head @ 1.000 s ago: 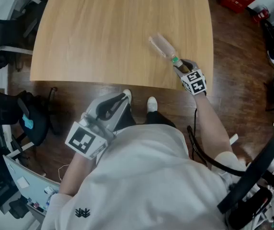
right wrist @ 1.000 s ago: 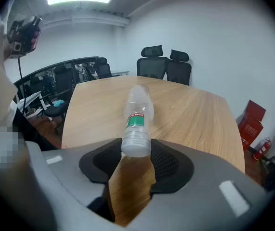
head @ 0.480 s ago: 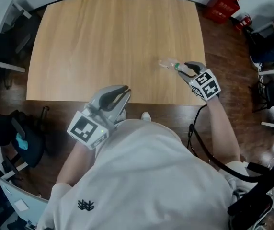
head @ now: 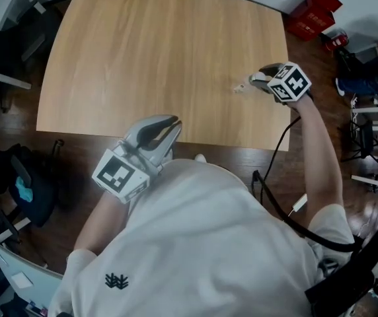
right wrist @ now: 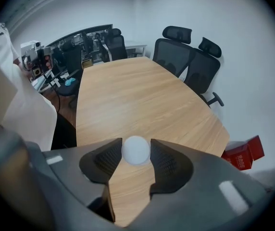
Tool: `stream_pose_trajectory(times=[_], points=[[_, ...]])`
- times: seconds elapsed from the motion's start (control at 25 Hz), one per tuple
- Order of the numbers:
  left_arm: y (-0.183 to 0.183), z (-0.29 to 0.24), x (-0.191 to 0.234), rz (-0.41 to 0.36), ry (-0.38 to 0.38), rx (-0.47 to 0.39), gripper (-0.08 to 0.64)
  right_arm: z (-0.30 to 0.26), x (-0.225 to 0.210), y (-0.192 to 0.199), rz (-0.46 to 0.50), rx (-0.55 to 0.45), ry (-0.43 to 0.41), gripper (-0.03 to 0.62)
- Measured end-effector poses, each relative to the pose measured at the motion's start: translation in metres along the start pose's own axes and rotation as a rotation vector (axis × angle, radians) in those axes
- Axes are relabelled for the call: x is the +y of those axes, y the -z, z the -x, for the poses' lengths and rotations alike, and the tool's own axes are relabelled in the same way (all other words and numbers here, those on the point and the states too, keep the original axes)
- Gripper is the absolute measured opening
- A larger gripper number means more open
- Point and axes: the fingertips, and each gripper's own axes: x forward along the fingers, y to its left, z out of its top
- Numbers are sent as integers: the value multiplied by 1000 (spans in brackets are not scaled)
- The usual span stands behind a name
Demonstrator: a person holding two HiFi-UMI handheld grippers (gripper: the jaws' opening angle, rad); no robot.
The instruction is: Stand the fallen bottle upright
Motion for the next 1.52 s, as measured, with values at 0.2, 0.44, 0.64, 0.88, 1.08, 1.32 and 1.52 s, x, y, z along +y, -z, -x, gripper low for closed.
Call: stream_pose_trajectory(times=[0.2,0.44,0.64,0.88,1.08,1.32,1.52], points=[[3,16,7,25,-15,7,34,-4,-15,-4,-8,56,-24,192],[6,30,12,40,-15,23,34,-7,-30,-7,-57,22,12,247],[14,40,17,48,11,46,34,4,-27,-17,-95,-65,87,296],[19,29,10,47,73,50,34,56,0,-25,-89,-202,204,304],[13,13,-8,-12,92,43,34,107,38,-13,-123,-346,311,302],[15,2,-72,-91,68,44,34,138,131,46,-181,-519,248,299],[22,19,-134,-99,-30,24,34,150,217,106,-233,-615,143,302]])
